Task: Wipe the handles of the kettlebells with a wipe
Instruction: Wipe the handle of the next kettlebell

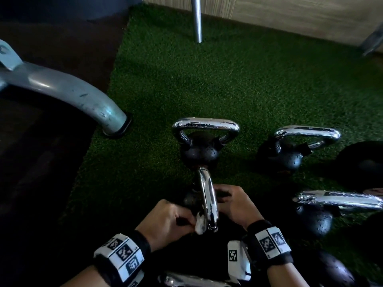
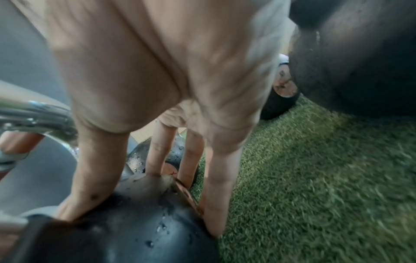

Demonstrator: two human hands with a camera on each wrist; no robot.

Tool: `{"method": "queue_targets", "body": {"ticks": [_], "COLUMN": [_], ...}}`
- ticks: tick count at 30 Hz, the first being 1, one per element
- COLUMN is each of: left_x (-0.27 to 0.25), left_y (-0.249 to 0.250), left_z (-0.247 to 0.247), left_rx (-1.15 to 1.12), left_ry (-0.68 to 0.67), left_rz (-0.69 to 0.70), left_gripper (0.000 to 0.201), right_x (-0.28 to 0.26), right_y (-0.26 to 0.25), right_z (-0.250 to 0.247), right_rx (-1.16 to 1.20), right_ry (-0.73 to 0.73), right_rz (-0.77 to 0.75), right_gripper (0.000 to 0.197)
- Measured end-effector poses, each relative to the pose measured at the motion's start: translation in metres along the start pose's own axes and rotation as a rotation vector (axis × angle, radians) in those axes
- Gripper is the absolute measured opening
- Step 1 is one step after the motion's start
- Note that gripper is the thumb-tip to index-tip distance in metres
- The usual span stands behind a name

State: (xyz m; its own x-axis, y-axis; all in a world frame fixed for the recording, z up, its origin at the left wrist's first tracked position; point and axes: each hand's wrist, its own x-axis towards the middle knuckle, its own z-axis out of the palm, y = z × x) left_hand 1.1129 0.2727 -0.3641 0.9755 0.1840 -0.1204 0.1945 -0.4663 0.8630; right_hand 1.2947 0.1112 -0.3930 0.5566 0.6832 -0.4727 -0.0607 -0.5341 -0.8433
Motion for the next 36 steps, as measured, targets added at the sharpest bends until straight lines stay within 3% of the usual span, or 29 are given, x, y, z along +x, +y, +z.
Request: {"method": "queue_targets", "body": {"ticks": [3, 6, 8, 11, 14, 16, 19, 25, 28, 30, 33, 34, 36], "left_x": [0.005, 0.014, 0.019, 0.025, 0.028, 0.03, 0.032, 0.033, 0.033, 0.033, 0.033, 0.03, 0.025], "left_y": [-0.001, 0.0, 0.008, 0.022, 0.039, 0.049, 0.061, 0.058, 0.052, 0.043, 0.017, 0.008, -0.009], "left_z": [-0.01, -0.028, -0.042, -0.059, -0.065, -0.066, -0.064, -0.055, -0.057, -0.056, -0.05, -0.046, -0.031], "left_rx": [-0.043, -0.251, -0.433, -0.603, -0.773, -0.868, -0.921, -0.989, -1.033, -0.983, -0.426, -0.221, 0.071], "left_ry": [-0.019, 0.07, 0.134, 0.136, 0.149, 0.15, 0.118, 0.139, 0.106, 0.091, 0.055, -0.002, -0.203], "left_rz": [-0.042, -0.134, -0.166, -0.205, -0.277, -0.309, -0.316, -0.329, -0.329, -0.322, -0.259, -0.23, -0.17], "left_gripper": [0.007, 0.009, 0.008, 0.013, 0.01, 0.009, 0.012, 0.006, 0.018, 0.022, 0.048, 0.064, 0.116], "right_x": [-0.002, -0.007, -0.011, -0.025, -0.044, -0.05, -0.048, -0.044, -0.045, -0.045, -0.042, -0.041, -0.038], "right_y": [-0.005, -0.012, -0.021, -0.049, -0.089, -0.105, -0.109, -0.101, -0.101, -0.099, -0.091, -0.088, -0.08], "right_z": [-0.003, -0.015, -0.027, -0.038, -0.031, -0.021, -0.01, 0.0, 0.003, 0.002, -0.009, -0.014, -0.021], "right_rx": [-0.062, -0.217, -0.323, -0.192, -0.106, -0.073, -0.106, -0.071, -0.094, -0.104, -0.099, -0.103, -0.094], "right_ry": [-0.019, -0.037, 0.067, 0.282, 0.204, 0.128, 0.141, 0.203, 0.217, 0.261, 0.385, 0.42, 0.467], "right_rz": [-0.018, -0.045, -0.095, -0.322, -0.544, -0.626, -0.707, -0.719, -0.703, -0.676, -0.591, -0.558, -0.486], "right_gripper": [0.05, 0.054, 0.056, 0.043, 0.04, 0.043, 0.044, 0.039, 0.034, 0.031, 0.028, 0.029, 0.029]}}
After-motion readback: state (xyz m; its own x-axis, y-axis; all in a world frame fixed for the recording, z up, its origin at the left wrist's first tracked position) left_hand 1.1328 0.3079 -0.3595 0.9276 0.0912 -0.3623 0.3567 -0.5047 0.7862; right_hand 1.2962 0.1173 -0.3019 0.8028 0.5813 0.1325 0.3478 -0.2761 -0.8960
